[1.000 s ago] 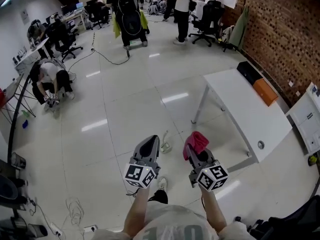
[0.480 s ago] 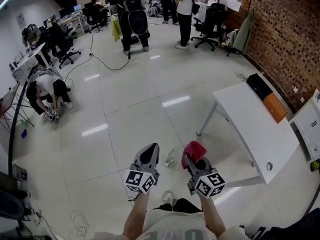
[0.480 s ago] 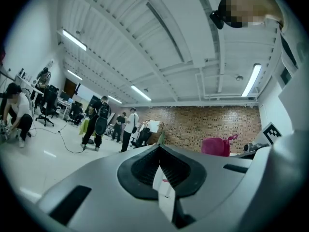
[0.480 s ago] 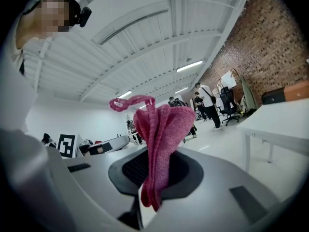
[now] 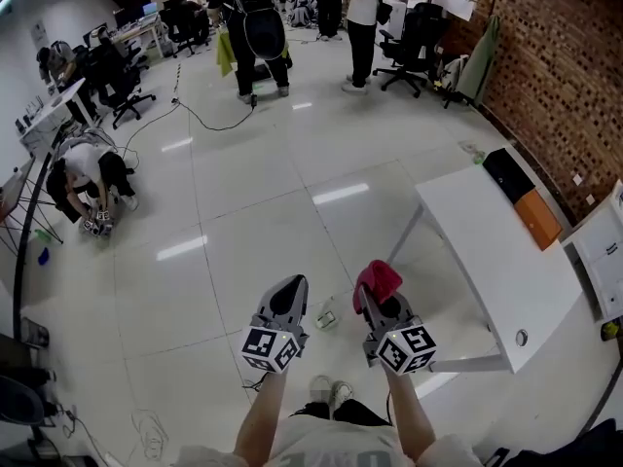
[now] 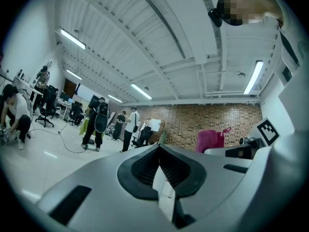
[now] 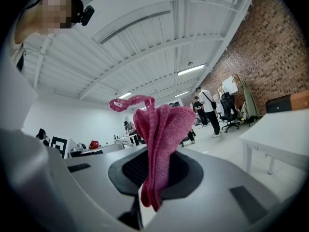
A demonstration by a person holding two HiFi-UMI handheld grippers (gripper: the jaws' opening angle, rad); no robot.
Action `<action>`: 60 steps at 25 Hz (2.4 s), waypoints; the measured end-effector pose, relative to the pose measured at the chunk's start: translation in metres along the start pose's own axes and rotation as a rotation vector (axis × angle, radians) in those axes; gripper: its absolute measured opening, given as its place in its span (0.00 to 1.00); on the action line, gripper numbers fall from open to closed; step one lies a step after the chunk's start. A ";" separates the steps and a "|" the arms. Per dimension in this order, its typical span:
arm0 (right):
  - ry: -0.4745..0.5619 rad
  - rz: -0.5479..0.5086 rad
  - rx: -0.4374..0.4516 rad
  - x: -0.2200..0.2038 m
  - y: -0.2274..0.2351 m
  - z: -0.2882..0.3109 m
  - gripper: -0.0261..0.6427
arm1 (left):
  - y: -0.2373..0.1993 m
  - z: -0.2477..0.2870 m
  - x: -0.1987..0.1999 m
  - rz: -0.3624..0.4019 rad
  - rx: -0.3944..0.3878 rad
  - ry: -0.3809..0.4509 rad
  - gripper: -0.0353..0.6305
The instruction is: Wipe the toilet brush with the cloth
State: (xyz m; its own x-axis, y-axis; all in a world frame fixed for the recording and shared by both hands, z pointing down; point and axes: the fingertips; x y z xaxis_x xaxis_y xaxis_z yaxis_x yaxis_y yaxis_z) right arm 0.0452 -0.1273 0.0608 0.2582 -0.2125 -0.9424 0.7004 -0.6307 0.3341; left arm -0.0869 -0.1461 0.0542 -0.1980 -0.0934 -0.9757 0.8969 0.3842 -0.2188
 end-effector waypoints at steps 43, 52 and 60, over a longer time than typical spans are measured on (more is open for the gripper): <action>-0.025 -0.178 0.228 -0.740 0.383 0.080 0.08 | -0.171 0.081 -0.775 0.157 -0.229 0.041 0.06; -0.122 -0.037 0.416 -0.813 0.384 0.084 0.08 | -0.185 0.063 -0.843 0.049 -0.156 -0.045 0.06; -0.204 -0.068 0.492 -0.819 0.381 0.084 0.08 | -0.197 0.067 -0.841 0.043 -0.123 -0.052 0.06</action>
State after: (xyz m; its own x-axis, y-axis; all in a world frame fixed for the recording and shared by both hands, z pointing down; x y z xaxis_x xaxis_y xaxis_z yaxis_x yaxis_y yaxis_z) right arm 0.0445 -0.2562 0.9585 0.0546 -0.2686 -0.9617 0.3037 -0.9131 0.2722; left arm -0.0707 -0.2048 0.9189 -0.1364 -0.1203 -0.9833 0.8483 0.4984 -0.1787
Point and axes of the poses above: the fingertips, and each gripper's own axes: z forward along the fingers, y to its right, x out of its top, and after that the axes turned 12 degrees about x, right-handed
